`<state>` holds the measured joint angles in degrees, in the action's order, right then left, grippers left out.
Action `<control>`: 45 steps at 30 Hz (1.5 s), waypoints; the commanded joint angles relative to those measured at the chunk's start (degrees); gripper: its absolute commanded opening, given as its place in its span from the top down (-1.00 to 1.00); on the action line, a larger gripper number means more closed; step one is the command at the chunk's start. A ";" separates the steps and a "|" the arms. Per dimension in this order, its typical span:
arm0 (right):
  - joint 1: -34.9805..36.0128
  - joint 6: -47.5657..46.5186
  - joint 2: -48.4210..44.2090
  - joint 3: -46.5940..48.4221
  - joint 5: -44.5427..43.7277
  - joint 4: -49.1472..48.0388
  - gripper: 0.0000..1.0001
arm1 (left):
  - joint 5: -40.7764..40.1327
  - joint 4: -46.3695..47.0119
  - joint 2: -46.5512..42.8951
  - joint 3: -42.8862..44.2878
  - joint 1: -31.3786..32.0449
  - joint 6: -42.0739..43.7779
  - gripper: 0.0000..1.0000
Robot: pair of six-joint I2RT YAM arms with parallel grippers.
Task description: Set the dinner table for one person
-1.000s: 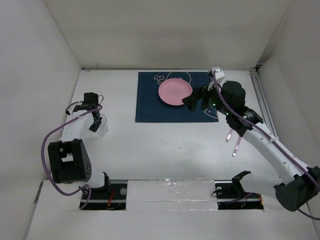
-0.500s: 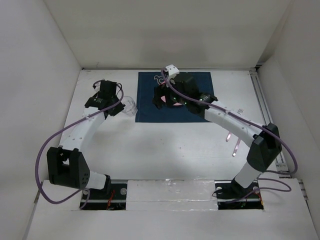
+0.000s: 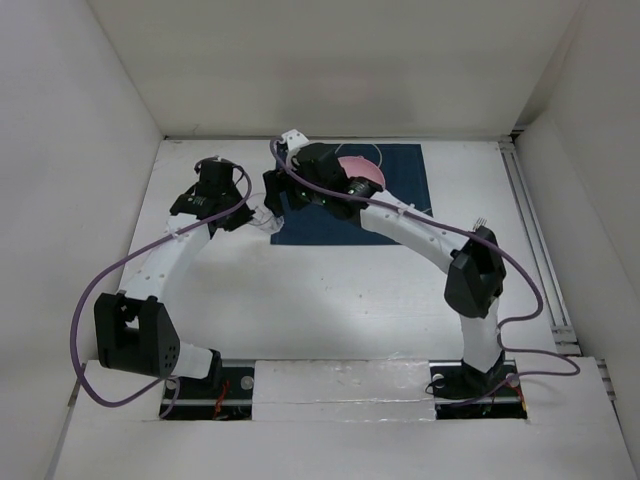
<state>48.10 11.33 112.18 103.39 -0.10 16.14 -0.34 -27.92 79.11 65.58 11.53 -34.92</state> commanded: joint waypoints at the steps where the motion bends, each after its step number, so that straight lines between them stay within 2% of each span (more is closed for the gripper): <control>1: 0.42 -0.52 2.68 5.41 -2.36 1.43 -0.73 | 1.13 2.43 -1.32 1.22 -0.10 1.17 1.00; 5: 0.95 -0.52 6.55 8.75 -3.42 2.66 -0.56 | 1.13 2.43 -1.33 1.22 -0.10 1.17 1.00; 7: 0.95 -0.52 7.78 10.15 -3.94 3.19 -0.35 | 1.74 2.43 -1.33 1.22 -0.10 1.17 1.00; 10: 0.95 -0.52 8.41 10.16 -3.94 2.32 0.17 | 1.75 2.43 -1.33 1.22 -0.10 1.17 1.00; 12: 2.17 -0.52 8.41 9.63 -3.94 1.71 0.31 | 1.75 2.43 -1.33 1.22 -0.10 1.17 1.00; 13: 2.18 -0.52 8.41 9.63 -3.94 1.70 0.51 | 1.75 2.43 -1.33 1.22 -0.10 1.17 1.00; 16: 3.40 -0.52 8.41 9.63 -4.47 1.70 0.83 | 1.75 2.43 -1.33 1.22 -0.10 1.17 1.00; 17: 3.41 -0.52 8.41 9.63 -4.47 1.70 1.00 | 1.75 2.43 -1.33 1.74 -0.10 1.17 1.00; 19: 3.94 -0.52 8.93 9.63 -4.47 1.70 1.00 | 1.75 2.43 -1.33 1.74 -0.10 1.17 1.00; 23: 3.94 -0.52 8.93 8.93 -4.47 1.00 1.00 | 0.51 1.91 -2.47 2.80 -0.10 -0.59 0.85; 31: 3.94 -0.52 8.41 7.08 -5.88 -0.23 1.00 | -0.10 0.85 -3.00 4.99 -0.10 -2.96 0.12; 35: 3.24 -0.52 8.41 7.08 -6.49 0.29 1.00 | -2.82 -0.72 -4.23 5.52 -0.10 -4.10 -0.12; 36: 2.54 -0.52 8.41 7.08 -6.49 0.29 1.00 | -4.04 -1.95 -4.84 5.52 -0.10 -4.80 -0.12; 39: -0.27 0.01 8.41 7.78 -7.72 0.99 1.00 | -7.11 -3.98 -6.42 4.91 -3.00 -6.99 -0.58; 41: -2.21 0.01 8.41 9.27 -8.25 2.57 1.00 | -9.93 -5.82 -8.62 4.30 -4.75 -8.32 -0.99; 45: -7.74 -1.31 11.74 16.56 -12.81 8.10 1.00 | -13.80 -6.97 -12.22 3.15 -6.17 -9.56 -1.00</control>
<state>44.75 10.33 122.98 113.84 -8.23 22.90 -9.45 -32.80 70.70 68.49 5.93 -42.52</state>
